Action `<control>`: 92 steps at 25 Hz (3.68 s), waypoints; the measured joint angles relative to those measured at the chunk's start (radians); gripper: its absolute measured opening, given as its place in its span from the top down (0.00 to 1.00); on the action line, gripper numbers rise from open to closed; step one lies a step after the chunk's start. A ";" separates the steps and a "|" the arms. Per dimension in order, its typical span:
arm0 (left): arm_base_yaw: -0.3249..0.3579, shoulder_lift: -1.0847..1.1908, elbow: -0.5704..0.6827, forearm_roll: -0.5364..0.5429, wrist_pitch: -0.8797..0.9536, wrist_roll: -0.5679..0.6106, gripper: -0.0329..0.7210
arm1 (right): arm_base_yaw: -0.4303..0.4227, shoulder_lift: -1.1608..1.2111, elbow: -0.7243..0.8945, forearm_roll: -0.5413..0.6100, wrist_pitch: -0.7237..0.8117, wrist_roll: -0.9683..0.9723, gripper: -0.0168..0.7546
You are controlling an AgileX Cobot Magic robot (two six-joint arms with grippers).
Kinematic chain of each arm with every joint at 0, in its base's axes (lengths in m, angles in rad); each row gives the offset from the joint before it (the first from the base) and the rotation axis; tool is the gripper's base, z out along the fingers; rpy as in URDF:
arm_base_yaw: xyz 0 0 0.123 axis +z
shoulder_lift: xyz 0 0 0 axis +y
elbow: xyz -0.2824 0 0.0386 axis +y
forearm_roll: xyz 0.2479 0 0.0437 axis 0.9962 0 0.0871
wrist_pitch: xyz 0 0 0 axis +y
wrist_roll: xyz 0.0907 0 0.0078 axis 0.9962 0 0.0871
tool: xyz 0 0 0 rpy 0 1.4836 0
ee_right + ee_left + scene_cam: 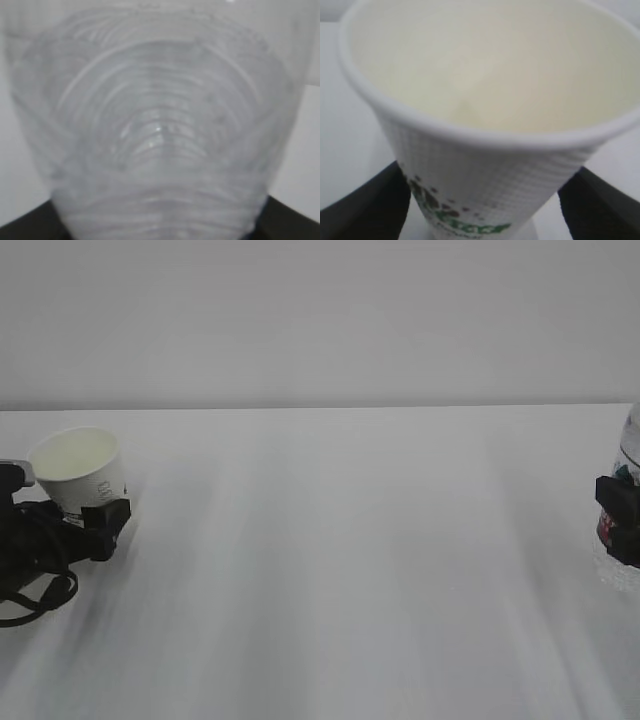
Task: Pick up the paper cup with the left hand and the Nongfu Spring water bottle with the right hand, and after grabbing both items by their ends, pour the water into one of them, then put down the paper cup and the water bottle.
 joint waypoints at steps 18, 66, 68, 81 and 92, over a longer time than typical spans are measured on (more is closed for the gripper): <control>0.000 0.000 -0.016 -0.015 0.000 0.002 0.04 | 0.000 0.000 0.000 0.000 0.002 0.000 0.42; 0.000 0.006 -0.024 -0.031 -0.001 0.000 0.15 | 0.000 0.000 0.000 0.000 0.002 0.000 0.42; 0.000 0.006 -0.024 -0.022 -0.001 0.000 0.08 | 0.000 0.000 0.000 0.000 0.002 0.000 0.42; 0.000 0.006 -0.024 -0.013 -0.001 0.000 0.04 | 0.000 0.000 0.000 0.000 0.002 0.000 0.42; 0.000 0.006 -0.024 -0.033 -0.001 -0.001 0.04 | 0.000 0.000 0.000 0.000 0.002 0.000 0.42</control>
